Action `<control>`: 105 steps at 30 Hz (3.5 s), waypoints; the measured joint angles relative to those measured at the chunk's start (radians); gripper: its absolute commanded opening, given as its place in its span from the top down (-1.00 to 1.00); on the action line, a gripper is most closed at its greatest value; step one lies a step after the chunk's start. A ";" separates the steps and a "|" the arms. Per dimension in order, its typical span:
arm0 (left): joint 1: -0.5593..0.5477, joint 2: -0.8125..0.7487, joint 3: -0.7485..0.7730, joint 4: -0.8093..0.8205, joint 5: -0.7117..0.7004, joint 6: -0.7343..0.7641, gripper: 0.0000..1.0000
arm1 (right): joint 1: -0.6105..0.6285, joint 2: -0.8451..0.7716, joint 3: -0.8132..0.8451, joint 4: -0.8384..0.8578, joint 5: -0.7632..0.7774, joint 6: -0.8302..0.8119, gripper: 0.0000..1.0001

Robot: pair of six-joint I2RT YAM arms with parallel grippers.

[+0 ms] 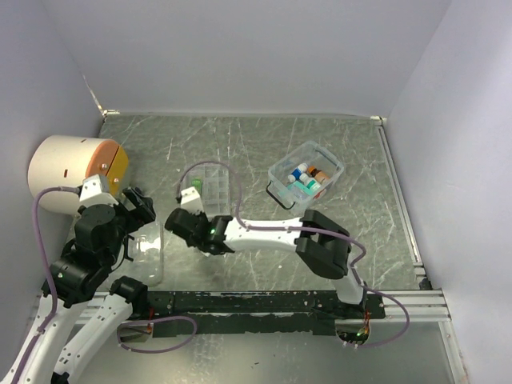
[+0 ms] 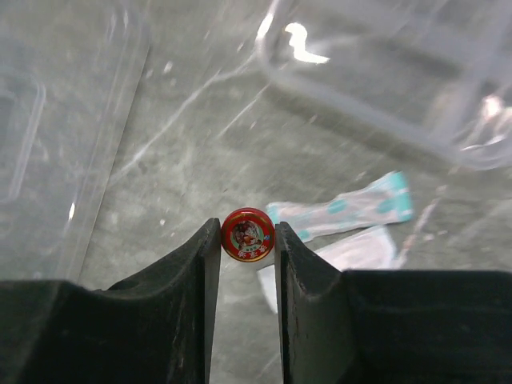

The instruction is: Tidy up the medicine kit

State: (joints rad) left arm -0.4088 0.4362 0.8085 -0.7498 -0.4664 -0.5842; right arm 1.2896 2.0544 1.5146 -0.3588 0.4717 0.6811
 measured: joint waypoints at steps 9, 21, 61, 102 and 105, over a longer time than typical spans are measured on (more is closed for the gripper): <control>0.000 -0.016 0.000 -0.001 -0.001 0.000 -0.98 | -0.202 -0.099 -0.047 0.061 0.090 -0.044 0.49; 0.000 -0.015 0.000 0.000 0.002 0.001 -0.97 | -0.341 -0.061 -0.056 0.087 0.056 -0.092 0.50; 0.000 0.024 0.000 0.000 0.007 0.002 -0.95 | -0.368 0.045 0.010 0.100 -0.038 -0.137 0.49; 0.002 0.202 -0.055 0.163 0.365 0.083 -0.36 | -0.370 -0.295 -0.323 0.150 -0.135 -0.047 0.09; -0.006 0.312 -0.114 0.256 0.483 0.055 -0.26 | -0.370 -0.333 -0.410 0.168 -0.149 -0.024 0.11</control>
State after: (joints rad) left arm -0.4152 0.7479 0.6945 -0.4934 0.0162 -0.5293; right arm 0.9192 1.7218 1.1046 -0.1909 0.3229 0.6571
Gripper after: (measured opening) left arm 0.667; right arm 0.453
